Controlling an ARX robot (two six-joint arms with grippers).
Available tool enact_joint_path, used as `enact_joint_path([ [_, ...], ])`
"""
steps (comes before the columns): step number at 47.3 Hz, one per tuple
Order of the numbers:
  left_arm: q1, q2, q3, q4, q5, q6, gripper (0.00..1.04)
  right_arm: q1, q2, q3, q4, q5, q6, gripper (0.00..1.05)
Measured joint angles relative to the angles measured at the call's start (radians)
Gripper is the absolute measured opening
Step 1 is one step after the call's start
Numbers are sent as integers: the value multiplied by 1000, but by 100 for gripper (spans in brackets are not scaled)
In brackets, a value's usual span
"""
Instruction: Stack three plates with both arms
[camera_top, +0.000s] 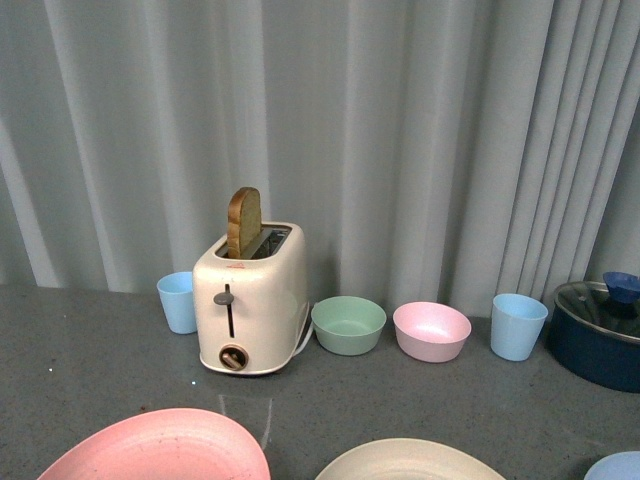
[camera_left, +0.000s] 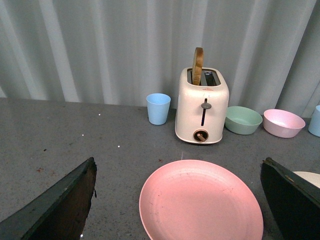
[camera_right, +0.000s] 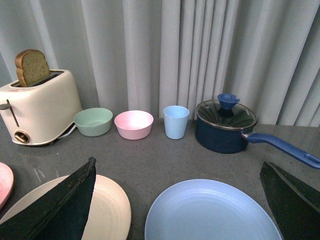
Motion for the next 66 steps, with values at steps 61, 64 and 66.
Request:
enact_joint_path([
  [61,0,0,0,0,0,0,98,0,0,0,0,0,0,97],
  [64,0,0,0,0,0,0,98,0,0,0,0,0,0,97],
  [66,0,0,0,0,0,0,98,0,0,0,0,0,0,97],
])
